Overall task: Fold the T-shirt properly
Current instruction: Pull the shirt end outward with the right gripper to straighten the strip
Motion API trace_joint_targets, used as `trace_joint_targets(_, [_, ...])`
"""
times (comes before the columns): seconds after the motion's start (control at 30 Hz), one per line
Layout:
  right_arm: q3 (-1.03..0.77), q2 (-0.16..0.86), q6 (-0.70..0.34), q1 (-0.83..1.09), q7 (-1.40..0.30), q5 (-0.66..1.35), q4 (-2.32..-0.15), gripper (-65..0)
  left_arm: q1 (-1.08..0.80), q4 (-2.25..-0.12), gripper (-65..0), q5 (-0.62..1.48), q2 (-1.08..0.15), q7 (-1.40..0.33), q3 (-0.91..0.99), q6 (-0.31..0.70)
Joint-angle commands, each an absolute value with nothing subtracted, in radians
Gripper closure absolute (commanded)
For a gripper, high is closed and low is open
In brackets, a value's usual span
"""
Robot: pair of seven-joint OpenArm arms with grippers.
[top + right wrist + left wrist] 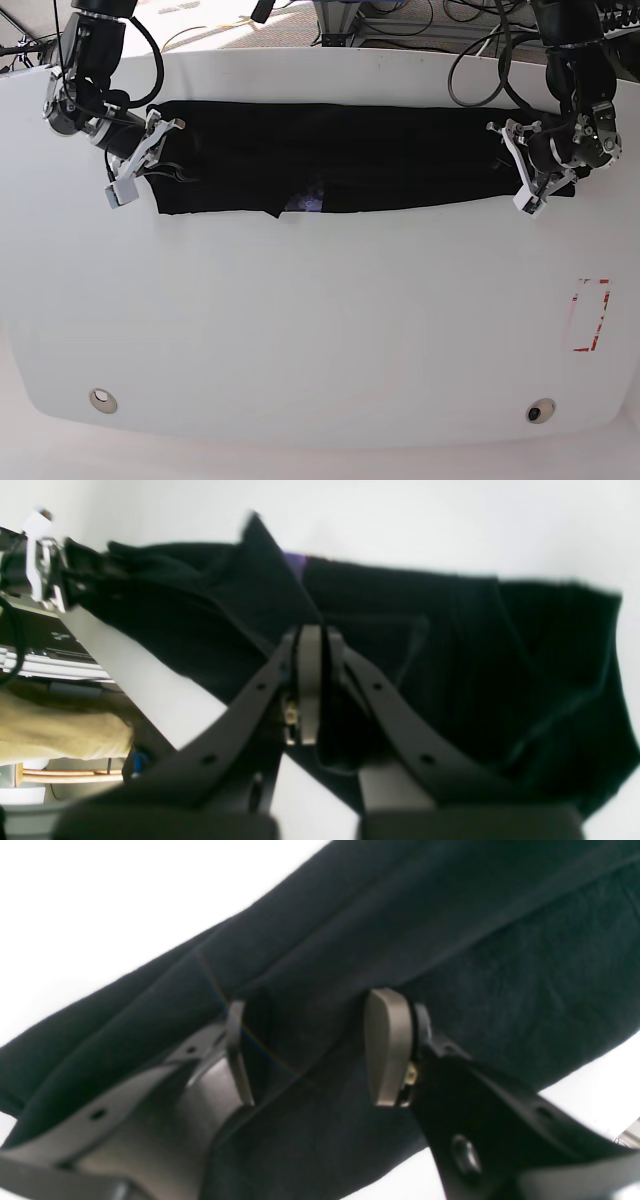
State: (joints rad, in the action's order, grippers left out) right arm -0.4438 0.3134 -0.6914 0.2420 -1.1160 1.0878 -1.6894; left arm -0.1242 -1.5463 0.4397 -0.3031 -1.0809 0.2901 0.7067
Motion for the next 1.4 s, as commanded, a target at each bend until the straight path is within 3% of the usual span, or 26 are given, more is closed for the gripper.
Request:
trace_joint_targets(0.0, [-0.453,0.329,-0.698,0.242,-1.095,1.119,-1.736,0.0,-0.127,-1.549,-28.1,0.412,-0.314,-1.115,0.292,0.698])
trace_joint_targets(0.27, [-0.455,0.329,-0.698,0.306,-1.118,1.115,-1.748,0.0,-0.127,-1.549,-28.1,0.412,-0.314,-1.116,0.292,0.698])
trace_joint_targets(0.43, [-0.456,0.364,-0.698,0.361,-1.112,1.113,-1.747,-4.9,-0.125,-1.549,-28.1,0.412,-0.314,-1.118,0.292,0.698])
trace_joint_targets(0.5, [-0.460,0.383,-0.698,0.374,-1.109,1.109,-1.745,-10.9,-0.125,-1.549,-28.1,0.412,-0.314,-1.118,0.292,0.698])
trace_joint_targets(0.67, [-0.587,0.371,-0.698,0.392,-1.104,1.061,-1.827,-37.3,-0.125,-1.550,-28.1,0.414,-0.309,-1.118,0.291,0.698])
trace_joint_targets(0.77, [-0.605,0.361,-0.698,0.394,-1.121,1.058,-1.913,-44.5,-0.125,-1.555,-28.1,0.417,-0.309,-1.118,0.291,0.698])
trace_joint_targets(0.87, [-0.602,0.355,-0.698,0.383,-1.165,1.059,-1.966,-42.3,-0.124,-1.560,-28.1,0.421,-0.308,-1.119,0.291,0.698])
trace_joint_targets(0.97, [-0.565,0.308,-0.698,0.349,-1.182,1.059,-1.975,-36.0,-0.124,-1.561,-28.1,0.421,-0.306,-1.121,0.291,0.698])
trace_joint_targets(1.23, [-0.383,0.243,-0.698,0.300,-1.181,1.038,-1.865,-8.2,-0.090,-1.561,-28.1,0.423,-0.306,-1.121,0.292,0.698])
trace_joint_targets(1.37, [-0.302,0.234,-0.698,0.260,-1.175,0.949,-1.817,-7.8,-0.073,-1.566,-28.1,0.430,-0.306,-1.121,0.292,0.698])
